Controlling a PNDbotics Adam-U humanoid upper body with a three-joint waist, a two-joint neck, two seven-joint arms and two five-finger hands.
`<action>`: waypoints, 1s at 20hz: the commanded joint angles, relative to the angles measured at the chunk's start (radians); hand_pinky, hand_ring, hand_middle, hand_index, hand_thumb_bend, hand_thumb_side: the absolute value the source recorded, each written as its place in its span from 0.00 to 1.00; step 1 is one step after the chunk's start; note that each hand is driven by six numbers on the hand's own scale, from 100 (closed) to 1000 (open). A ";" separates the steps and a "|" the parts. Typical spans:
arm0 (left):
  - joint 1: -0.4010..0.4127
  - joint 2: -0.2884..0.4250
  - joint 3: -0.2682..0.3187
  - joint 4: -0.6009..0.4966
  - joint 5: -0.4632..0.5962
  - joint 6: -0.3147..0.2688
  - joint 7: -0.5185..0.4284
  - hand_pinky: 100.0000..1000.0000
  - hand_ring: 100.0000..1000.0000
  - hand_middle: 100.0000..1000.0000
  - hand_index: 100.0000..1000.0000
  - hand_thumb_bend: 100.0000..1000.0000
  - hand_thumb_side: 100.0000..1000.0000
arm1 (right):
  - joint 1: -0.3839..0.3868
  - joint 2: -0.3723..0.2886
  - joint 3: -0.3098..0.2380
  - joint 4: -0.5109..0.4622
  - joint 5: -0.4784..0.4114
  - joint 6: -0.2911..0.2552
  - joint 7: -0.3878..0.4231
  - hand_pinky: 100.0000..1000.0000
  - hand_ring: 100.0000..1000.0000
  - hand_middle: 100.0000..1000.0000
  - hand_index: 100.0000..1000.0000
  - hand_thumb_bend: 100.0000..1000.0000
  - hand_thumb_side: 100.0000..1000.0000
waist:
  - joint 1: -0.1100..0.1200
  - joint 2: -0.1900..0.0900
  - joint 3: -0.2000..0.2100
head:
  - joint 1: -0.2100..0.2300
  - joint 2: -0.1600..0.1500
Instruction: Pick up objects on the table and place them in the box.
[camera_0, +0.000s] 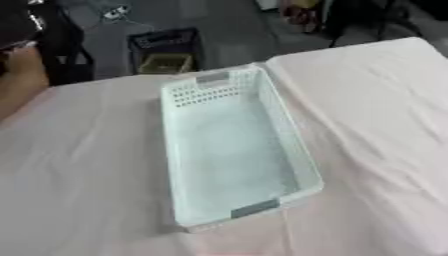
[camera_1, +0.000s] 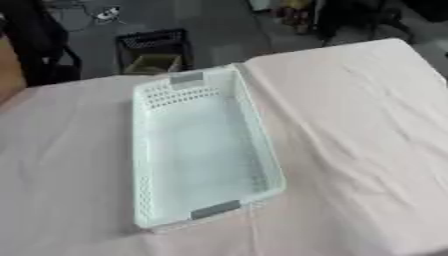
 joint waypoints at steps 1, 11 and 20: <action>-0.045 -0.003 0.013 -0.012 0.028 -0.008 0.036 0.13 0.03 0.00 0.27 0.13 0.00 | -0.005 -0.027 -0.007 -0.007 0.002 -0.002 -0.001 0.23 0.35 0.41 0.65 0.00 0.66 | -0.004 -0.015 0.003 | -0.004 -0.011; -0.197 -0.179 -0.076 -0.012 0.115 -0.086 0.031 0.14 0.03 0.00 0.27 0.10 0.00 | -0.005 -0.022 -0.002 -0.005 -0.002 -0.005 0.005 0.23 0.35 0.41 0.65 0.00 0.66 | -0.007 -0.018 -0.008 | 0.003 -0.007; -0.265 -0.312 -0.167 -0.009 0.155 -0.152 -0.062 0.15 0.03 0.01 0.28 0.07 0.00 | -0.006 -0.017 0.001 -0.003 -0.005 -0.007 0.008 0.23 0.35 0.41 0.65 0.00 0.66 | -0.009 -0.018 -0.019 | 0.006 -0.007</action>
